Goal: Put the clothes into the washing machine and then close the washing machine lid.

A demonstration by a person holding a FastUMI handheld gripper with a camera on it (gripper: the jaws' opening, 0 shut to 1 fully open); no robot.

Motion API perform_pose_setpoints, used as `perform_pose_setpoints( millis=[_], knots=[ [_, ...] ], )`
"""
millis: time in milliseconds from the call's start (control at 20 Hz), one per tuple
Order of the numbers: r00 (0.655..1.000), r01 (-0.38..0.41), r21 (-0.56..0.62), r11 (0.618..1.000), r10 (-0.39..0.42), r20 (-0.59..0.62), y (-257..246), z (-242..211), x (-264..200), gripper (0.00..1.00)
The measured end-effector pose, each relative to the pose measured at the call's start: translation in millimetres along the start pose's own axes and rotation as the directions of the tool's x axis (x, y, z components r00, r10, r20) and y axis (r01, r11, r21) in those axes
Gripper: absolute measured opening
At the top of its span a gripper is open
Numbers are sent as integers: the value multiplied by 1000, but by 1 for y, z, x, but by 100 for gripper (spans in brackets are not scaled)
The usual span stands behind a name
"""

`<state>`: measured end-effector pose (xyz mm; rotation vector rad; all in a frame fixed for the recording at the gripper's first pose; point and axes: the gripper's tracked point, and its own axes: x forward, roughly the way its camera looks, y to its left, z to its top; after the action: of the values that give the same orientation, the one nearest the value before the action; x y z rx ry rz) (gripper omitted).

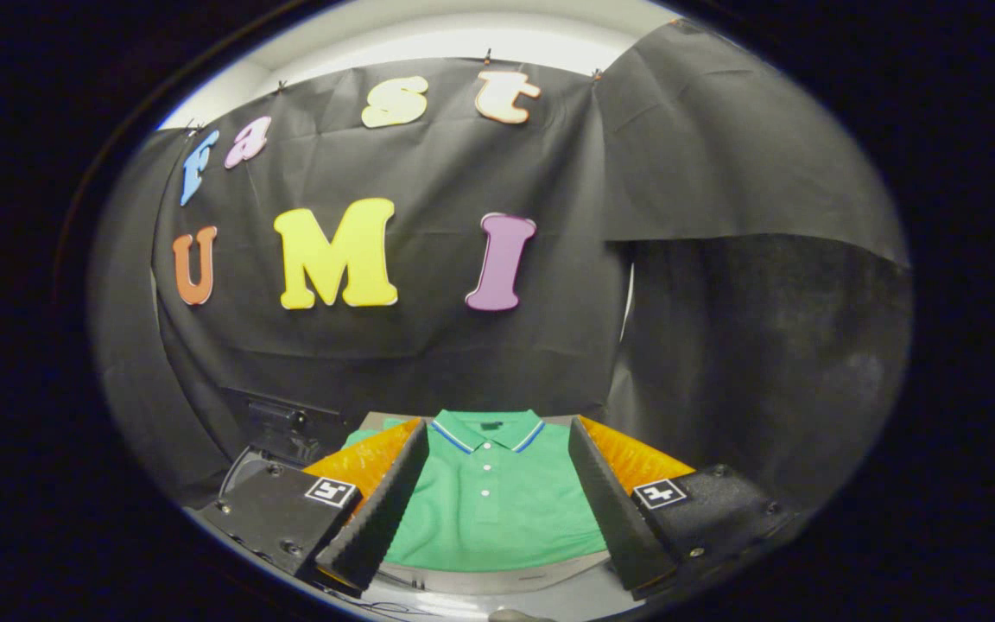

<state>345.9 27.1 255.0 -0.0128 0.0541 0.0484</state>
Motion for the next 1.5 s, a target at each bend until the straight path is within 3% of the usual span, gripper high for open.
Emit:
perform_pose_setpoints(
  millis=[250,650,800,850,1250,1350,1500],
  knots=[
    [989,-6,-20,1000,3,-146,5,-27,67,100],
    [910,-21,-36,999,4,-415,9,-105,130,100],
    [881,-3,-45,999,-19,-473,8,-131,139,100],
    [887,-1,-22,1000,-9,-462,8,-130,139,100],
    [833,-5,-32,999,-13,-553,8,-132,139,100],
    [824,-19,-35,999,-4,-566,11,-132,139,98],
    [812,-13,-40,999,-13,-583,15,-132,138,87]
  ],
)
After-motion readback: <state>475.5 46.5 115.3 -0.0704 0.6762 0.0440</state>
